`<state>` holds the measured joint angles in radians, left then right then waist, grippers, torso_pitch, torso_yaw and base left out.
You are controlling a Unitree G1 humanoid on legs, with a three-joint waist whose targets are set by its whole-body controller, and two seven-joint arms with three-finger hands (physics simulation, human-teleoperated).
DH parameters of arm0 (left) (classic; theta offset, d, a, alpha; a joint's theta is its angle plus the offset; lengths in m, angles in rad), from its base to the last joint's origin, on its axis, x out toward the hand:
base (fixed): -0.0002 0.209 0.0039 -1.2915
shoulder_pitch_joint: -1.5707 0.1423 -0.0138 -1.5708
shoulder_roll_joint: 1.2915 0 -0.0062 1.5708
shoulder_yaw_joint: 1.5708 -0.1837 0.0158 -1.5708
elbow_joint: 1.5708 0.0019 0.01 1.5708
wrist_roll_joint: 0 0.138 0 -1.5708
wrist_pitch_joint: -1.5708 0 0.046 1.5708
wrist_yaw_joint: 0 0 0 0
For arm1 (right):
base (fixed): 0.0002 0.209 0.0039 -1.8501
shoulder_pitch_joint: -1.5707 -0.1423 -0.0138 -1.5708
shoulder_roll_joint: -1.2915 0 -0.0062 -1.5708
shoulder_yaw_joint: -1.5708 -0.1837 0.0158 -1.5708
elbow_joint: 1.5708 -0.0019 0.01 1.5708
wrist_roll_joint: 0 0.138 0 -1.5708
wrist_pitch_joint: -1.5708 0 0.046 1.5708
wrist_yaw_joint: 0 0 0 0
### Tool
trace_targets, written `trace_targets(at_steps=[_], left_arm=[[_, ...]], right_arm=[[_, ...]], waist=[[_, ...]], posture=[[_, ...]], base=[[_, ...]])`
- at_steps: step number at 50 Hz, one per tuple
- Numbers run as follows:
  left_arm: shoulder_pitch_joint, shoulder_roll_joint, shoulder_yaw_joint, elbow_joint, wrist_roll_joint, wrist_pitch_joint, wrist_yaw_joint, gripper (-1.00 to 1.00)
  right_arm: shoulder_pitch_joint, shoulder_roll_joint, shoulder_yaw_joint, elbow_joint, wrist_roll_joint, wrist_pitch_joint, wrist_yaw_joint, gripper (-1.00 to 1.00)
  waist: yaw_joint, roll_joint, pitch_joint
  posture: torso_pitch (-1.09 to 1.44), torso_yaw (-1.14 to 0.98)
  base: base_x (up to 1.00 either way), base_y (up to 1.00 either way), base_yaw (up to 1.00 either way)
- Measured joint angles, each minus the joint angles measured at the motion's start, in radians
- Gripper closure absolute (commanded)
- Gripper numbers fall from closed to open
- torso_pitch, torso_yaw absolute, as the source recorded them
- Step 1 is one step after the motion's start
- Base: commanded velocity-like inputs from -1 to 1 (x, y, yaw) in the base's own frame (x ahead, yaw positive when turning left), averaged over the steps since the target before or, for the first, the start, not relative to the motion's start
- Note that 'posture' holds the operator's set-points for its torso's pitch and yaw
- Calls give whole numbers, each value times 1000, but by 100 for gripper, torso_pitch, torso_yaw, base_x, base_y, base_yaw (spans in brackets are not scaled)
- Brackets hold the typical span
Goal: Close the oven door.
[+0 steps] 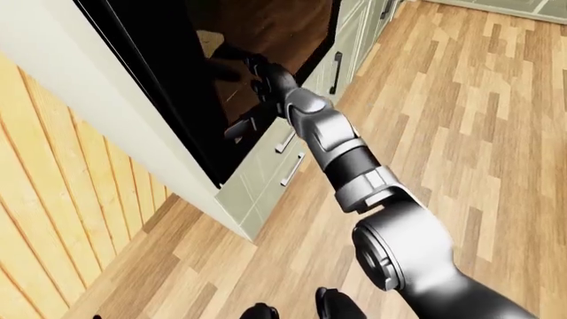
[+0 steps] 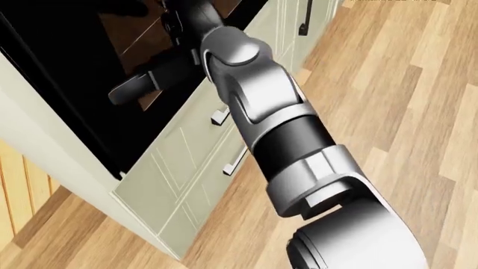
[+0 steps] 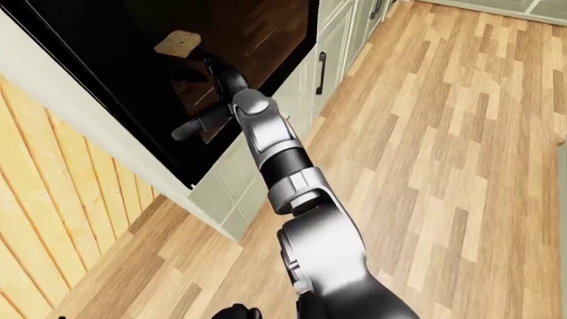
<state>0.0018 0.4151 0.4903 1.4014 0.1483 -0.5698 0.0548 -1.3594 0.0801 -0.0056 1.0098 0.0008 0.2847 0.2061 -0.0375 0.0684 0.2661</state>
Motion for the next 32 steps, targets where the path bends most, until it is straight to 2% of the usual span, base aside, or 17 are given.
trace_targets(at_steps=[6,12,20,32], left_arm=[[1,0,2,-1,0,-1,-2,-100],[1,-1,4,3,-1,3,-3,-100],[1,1,4,-1,-5,-2,-8,-100],[3,0,2,1,-8,-1,-9,-100]], right_arm=[[-40,42,-3,30,4,-4,-22,-100],[-43,89,5,45,-10,-12,-83,-100],[-42,144,18,35,-19,3,-109,-100],[-38,170,29,14,-25,16,-103,-100]], waist=[[-1,3,0],[-8,6,-1],[-15,10,-3],[-12,9,-3]], posture=[[35,0],[35,0],[35,0],[35,0]], base=[[0,0,0],[0,0,0],[0,0,0],[0,0,0]])
